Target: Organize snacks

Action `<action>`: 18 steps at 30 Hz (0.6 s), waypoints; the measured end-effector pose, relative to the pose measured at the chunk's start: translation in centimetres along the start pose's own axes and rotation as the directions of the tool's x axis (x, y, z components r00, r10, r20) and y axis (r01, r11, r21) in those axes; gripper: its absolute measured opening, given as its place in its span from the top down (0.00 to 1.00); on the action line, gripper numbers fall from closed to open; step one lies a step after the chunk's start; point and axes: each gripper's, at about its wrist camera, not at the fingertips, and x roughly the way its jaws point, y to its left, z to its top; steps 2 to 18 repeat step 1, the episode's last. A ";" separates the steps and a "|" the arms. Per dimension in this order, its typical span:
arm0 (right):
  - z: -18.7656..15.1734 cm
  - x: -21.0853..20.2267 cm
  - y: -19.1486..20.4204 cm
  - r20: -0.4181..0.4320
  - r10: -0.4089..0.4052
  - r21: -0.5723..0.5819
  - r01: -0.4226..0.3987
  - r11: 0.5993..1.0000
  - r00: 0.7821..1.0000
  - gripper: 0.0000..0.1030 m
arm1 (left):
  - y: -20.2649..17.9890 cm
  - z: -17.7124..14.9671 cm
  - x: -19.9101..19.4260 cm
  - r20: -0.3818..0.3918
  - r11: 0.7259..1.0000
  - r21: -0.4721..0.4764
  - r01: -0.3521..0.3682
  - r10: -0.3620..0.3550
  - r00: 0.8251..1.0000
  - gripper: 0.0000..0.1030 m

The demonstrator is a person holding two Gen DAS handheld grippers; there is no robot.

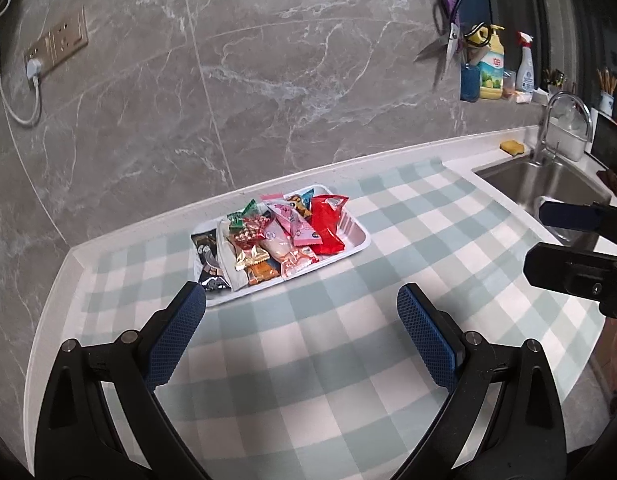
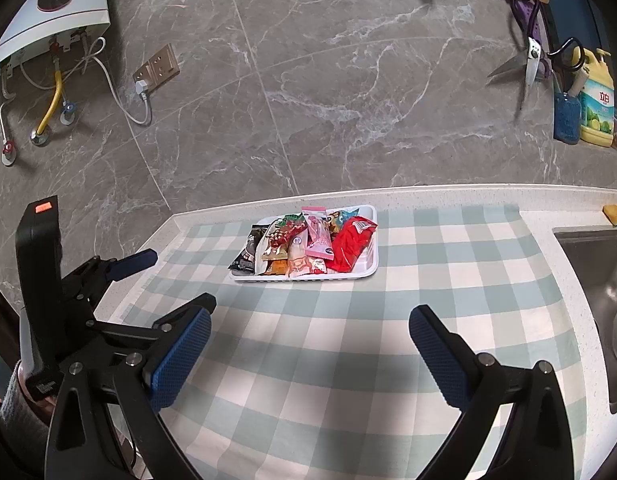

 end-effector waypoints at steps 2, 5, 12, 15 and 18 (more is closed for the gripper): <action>-0.1 0.0 0.0 -0.001 -0.002 0.001 0.002 1.000 1.000 0.01 | 0.1 -0.1 0.2 -0.007 1.000 -0.001 -0.002 0.002 1.000 0.05; -0.1 0.0 0.0 -0.001 -0.002 0.001 0.002 1.000 1.000 0.01 | 0.1 -0.1 0.2 -0.007 1.000 -0.001 -0.002 0.002 1.000 0.05; -0.1 0.0 0.0 -0.001 -0.002 0.001 0.002 1.000 1.000 0.01 | 0.1 -0.1 0.2 -0.007 1.000 -0.001 -0.002 0.002 1.000 0.05; -0.1 0.0 0.0 -0.001 -0.002 0.001 0.002 1.000 1.000 0.01 | 0.1 -0.1 0.2 -0.007 1.000 -0.001 -0.002 0.002 1.000 0.05; -0.1 0.0 0.0 -0.001 -0.002 0.001 0.002 1.000 1.000 0.01 | 0.1 -0.1 0.2 -0.007 1.000 -0.001 -0.002 0.002 1.000 0.05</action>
